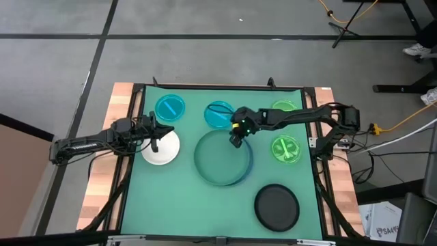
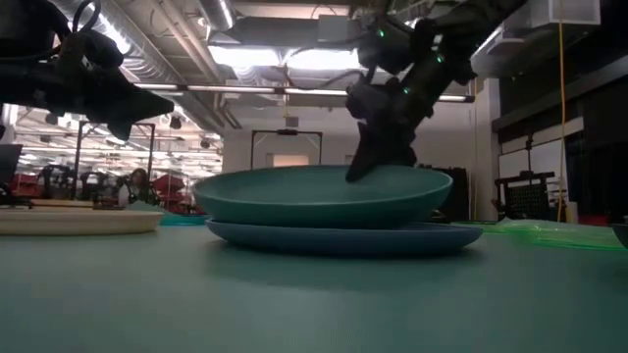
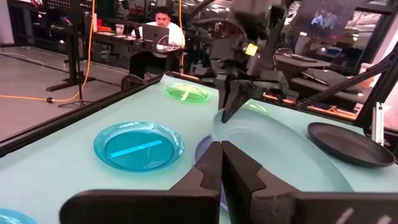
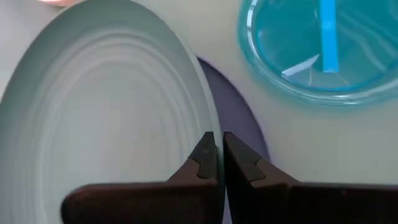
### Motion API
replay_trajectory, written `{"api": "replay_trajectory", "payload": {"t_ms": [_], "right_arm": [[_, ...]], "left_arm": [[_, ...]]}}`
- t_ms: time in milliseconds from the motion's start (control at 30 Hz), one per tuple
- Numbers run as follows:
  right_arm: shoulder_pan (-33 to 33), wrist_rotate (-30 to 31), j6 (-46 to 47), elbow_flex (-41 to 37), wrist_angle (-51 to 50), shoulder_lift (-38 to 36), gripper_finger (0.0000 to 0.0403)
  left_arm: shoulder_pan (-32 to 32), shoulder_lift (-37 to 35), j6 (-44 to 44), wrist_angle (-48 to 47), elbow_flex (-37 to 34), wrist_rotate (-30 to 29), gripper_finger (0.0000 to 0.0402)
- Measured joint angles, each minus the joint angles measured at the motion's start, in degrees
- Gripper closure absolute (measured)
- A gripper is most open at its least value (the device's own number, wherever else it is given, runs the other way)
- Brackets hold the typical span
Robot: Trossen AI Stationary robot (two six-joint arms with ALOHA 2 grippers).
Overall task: Stack plastic plates
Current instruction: Stack the green plate on top of the blue plate
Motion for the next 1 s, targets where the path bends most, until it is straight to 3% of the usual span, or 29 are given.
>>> {"api": "replay_trajectory", "payload": {"t_ms": [800,1000], "right_arm": [[-0.1,1.5,1.7,-2.2,-1.3,0.2,0.0402],[-0.1,1.7,1.7,-2.2,-1.5,0.2,0.0361]], "left_arm": [[0.0,0.0,0.0,0.3,0.0,-0.3,0.0401],[0.0,0.0,0.0,1.3,-0.1,-0.3,0.0401]]}}
